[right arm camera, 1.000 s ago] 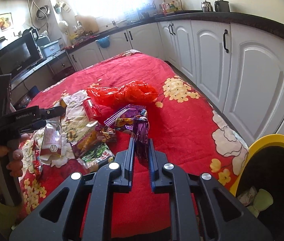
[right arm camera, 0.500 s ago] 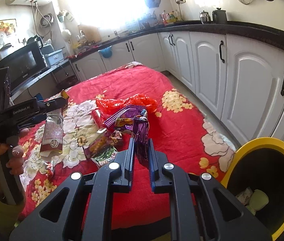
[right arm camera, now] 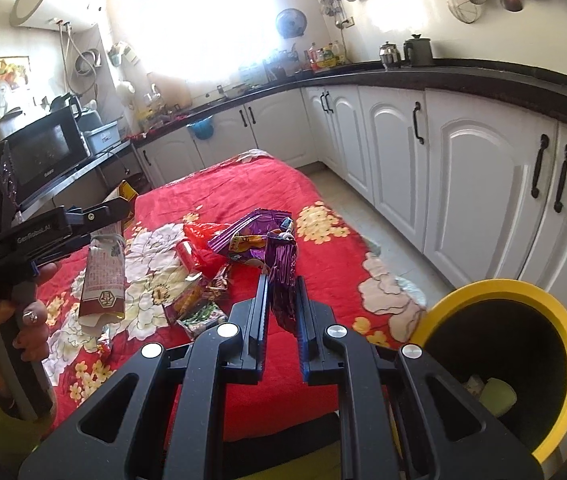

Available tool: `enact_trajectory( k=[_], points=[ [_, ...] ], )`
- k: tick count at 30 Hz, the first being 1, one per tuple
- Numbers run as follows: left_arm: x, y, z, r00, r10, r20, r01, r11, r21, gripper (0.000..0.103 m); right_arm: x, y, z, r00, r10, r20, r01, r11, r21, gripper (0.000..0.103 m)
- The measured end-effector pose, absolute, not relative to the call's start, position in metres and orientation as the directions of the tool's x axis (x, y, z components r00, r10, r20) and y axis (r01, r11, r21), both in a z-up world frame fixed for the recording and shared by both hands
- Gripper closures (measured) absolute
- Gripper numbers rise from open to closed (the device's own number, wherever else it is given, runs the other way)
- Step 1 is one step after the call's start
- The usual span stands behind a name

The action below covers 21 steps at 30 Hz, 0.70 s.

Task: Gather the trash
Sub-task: 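Carry the snack box and purple wrappers with both tools over the yellow bin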

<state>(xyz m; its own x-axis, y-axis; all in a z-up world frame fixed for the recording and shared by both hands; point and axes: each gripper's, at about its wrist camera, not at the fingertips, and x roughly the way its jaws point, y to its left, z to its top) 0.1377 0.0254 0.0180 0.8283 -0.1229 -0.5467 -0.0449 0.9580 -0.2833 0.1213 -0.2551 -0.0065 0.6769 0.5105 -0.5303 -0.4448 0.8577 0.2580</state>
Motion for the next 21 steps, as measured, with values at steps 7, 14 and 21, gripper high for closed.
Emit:
enact_trajectory(
  k=[7,14,21],
  points=[
    [0.137,0.000,0.021,0.835,-0.157,-0.527,0.012,0.964,-0.267,0.051,0.115,-0.278,-0.003,0.707,0.486,-0.515,-0.411,0.874,0.259,0.091],
    [0.135,-0.020,0.024,0.841,-0.188,-0.507,0.057,0.963,-0.263,0.051,0.111,-0.301,-0.001,0.737,0.453,-0.502,-0.373,0.892,0.257,0.091],
    [0.137,-0.044,0.025,0.840,-0.215,-0.498,0.098,0.963,-0.251,0.051,0.106,-0.325,-0.002,0.764,0.415,-0.494,-0.330,0.909,0.254,0.091]
  ],
)
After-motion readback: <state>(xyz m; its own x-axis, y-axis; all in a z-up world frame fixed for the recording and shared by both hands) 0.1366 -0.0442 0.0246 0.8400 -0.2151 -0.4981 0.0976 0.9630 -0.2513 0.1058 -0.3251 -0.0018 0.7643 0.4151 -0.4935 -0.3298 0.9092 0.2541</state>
